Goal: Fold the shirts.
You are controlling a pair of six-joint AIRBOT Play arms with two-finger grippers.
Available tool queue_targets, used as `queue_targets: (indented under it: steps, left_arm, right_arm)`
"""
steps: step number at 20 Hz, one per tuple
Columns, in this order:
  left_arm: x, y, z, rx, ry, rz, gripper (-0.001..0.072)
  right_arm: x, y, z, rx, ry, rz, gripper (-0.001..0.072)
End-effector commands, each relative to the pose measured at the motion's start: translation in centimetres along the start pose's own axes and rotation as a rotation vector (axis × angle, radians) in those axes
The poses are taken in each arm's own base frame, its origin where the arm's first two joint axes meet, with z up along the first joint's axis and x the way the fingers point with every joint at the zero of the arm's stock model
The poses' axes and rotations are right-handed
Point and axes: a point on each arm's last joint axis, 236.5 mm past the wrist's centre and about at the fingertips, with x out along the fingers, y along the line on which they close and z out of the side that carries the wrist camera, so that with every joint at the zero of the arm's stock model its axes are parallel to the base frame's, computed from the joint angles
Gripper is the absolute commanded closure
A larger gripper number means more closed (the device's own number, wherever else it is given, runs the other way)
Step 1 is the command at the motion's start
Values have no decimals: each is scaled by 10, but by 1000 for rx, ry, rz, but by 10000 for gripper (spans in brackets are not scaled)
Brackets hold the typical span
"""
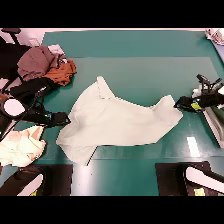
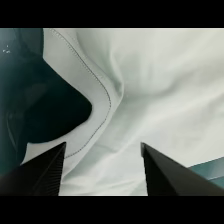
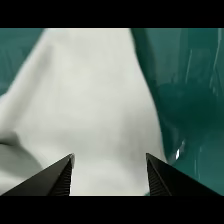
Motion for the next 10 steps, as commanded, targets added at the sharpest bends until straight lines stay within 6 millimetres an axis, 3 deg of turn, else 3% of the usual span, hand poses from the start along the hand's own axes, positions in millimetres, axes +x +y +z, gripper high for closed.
queue_targets:
  steps: [1,3,4,6,7,10]
  left_arm:
    - [0,0,0,-2,1,-2,156]
    - [0,0,1,-1,-2,-2,157]
    - [0,-1,1,-1,-6,-3,157]
    - [0,-1,3,-2,-12,-3,157]
    - [0,-1,3,-1,-13,-4,157]
    - [0,-1,4,-4,-17,-4,157]
  right_arm:
    - [11,-22,-25,53,68,-29,176]
    - [23,-24,-44,77,111,-20,180]
    - [29,-18,-49,83,118,3,235]
    - [35,8,-45,62,95,88,566]
    - [33,27,-38,30,72,143,688]
    - [12,94,5,-73,-48,256,688]
